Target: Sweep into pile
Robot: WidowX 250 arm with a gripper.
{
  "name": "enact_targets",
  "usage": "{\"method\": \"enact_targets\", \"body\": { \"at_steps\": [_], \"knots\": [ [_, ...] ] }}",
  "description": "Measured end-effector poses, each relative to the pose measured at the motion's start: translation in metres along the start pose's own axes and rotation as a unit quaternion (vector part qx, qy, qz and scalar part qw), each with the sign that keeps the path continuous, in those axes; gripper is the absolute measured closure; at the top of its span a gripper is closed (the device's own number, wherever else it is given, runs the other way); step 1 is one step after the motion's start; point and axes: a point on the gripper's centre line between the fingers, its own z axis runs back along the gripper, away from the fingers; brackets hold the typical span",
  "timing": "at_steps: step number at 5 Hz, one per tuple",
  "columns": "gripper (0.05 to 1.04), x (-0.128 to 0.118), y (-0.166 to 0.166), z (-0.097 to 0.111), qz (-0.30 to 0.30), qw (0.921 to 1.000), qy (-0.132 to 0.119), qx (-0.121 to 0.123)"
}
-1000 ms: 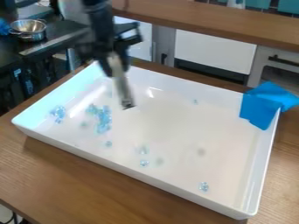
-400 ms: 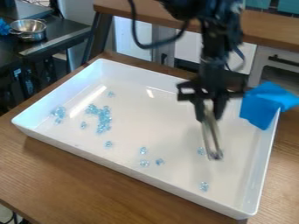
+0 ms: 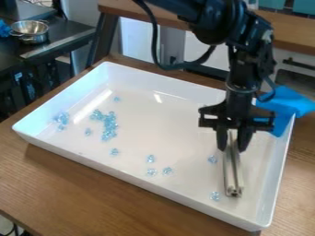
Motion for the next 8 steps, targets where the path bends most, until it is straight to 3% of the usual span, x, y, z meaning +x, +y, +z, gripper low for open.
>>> {"method": "enact_targets", "body": {
  "at_steps": [3,6,8],
  "knots": [
    [0.75,-0.018,0.008,-0.005,-0.07,0.9975,-0.01,0.007],
    [0.75,0.014,0.066,0.006,-0.118,0.9916,0.03,0.044],
    [0.75,0.02,0.102,0.007,-0.126,0.9906,-0.003,0.054]
  ]
}}
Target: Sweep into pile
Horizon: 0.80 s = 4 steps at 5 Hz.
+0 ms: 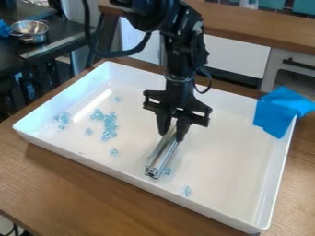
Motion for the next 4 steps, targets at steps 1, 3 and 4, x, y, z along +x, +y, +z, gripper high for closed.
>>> {"method": "enact_targets", "body": {
  "at_steps": [1,3,4],
  "knots": [
    [0.75,-0.002,0.016,0.001,-0.009,0.9999,-0.008,0.003],
    [0.75,0.008,0.064,0.006,-0.001,0.9992,-0.039,0.013],
    [0.75,0.012,0.093,0.008,0.019,0.9987,-0.044,0.021]
  ]
}}
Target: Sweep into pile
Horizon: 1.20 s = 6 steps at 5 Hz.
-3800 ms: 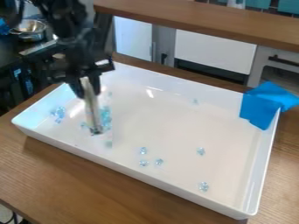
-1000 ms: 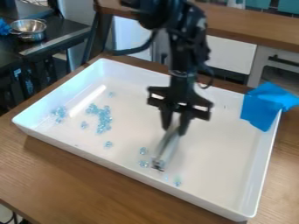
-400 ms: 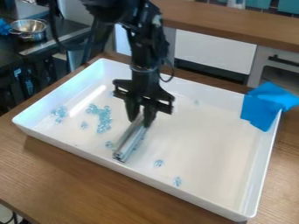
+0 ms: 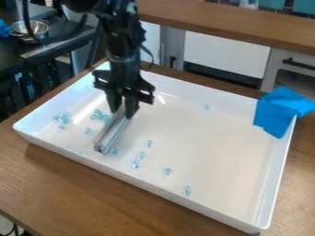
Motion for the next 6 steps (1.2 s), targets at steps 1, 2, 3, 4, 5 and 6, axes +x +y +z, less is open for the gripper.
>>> {"method": "enact_targets", "body": {
  "at_steps": [1,2,3,4,5,6],
  "knots": [
    [0.75,0.0,0.018,0.001,0.004,1.0,0.005,0.007],
    [0.75,0.001,0.011,0.023,0.015,0.9994,-0.004,-0.029],
    [0.75,0.021,-0.035,0.056,0.035,0.9963,-0.007,-0.077],
    [0.75,0.022,-0.084,0.058,0.042,0.9945,0.006,-0.096],
    [0.75,0.011,-0.13,0.047,0.013,0.9963,0.016,-0.084],
    [0.75,-0.003,-0.162,0.041,-0.013,0.9965,0.016,-0.081]
  ]
}}
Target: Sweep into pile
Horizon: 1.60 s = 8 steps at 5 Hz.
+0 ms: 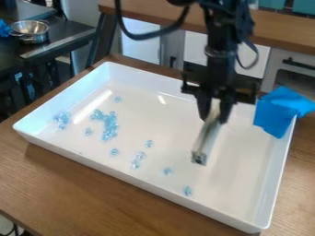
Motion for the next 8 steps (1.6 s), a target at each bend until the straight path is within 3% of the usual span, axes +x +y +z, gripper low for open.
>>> {"method": "enact_targets", "body": {
  "at_steps": [2,4,6,8],
  "knots": [
    [0.75,-0.032,0.002,-0.032,-0.03,0.9991,0.014,0.028],
    [0.75,-0.041,0.016,-0.037,-0.033,0.9989,0.002,0.033],
    [0.75,-0.03,0.061,-0.033,-0.022,0.9991,-0.007,0.036],
    [0.75,-0.019,0.102,-0.03,-0.011,0.9977,-0.046,0.048]
  ]
}}
